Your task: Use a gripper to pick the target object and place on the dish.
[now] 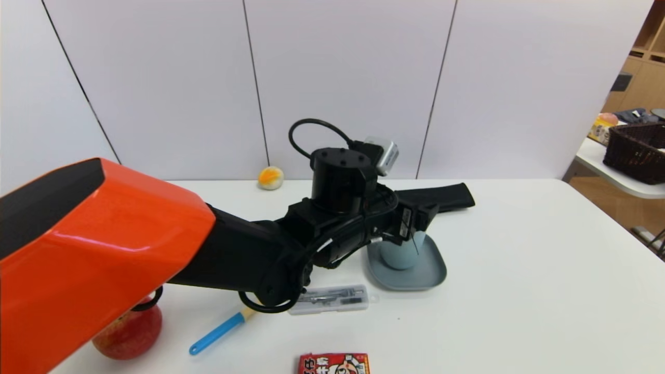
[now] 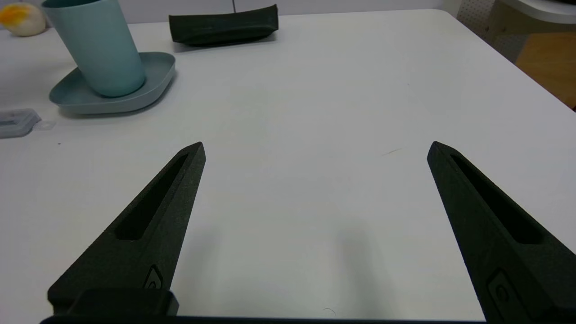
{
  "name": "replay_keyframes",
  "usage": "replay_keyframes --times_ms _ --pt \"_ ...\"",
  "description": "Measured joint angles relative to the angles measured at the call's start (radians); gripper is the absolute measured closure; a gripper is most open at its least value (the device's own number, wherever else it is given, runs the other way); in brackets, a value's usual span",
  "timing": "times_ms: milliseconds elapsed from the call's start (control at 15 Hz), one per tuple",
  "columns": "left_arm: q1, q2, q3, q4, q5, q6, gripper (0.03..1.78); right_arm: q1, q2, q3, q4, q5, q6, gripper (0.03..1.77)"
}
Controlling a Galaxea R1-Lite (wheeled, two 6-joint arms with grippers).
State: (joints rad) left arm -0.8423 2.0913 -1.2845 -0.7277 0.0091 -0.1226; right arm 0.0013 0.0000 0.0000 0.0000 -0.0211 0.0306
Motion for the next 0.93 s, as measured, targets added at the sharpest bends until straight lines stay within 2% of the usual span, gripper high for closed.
replay_keyframes --times_ms 200,400,533,733,933 --pt "0.0 -0.066 -0.001 -0.016 0.017 0.009 0.14 0.0 0.0 0.0 0.0 0.0 0.0 0.09" --pt "0.017 -0.157 0.01 -0.02 0.101 0.033 0.12 0.0 0.0 0.0 0.0 0.0 0.0 0.09" --pt "0.062 -0.229 0.051 -0.022 0.124 0.063 0.12 0.0 0.0 0.0 0.0 0.0 0.0 0.09" --pt "0.154 -0.365 0.17 -0.026 0.129 0.087 0.12 0.0 0.0 0.0 0.0 0.0 0.0 0.09" --pt "0.264 -0.533 0.373 -0.087 0.13 0.093 0.12 0.0 0.0 0.0 0.0 0.0 0.0 0.09"
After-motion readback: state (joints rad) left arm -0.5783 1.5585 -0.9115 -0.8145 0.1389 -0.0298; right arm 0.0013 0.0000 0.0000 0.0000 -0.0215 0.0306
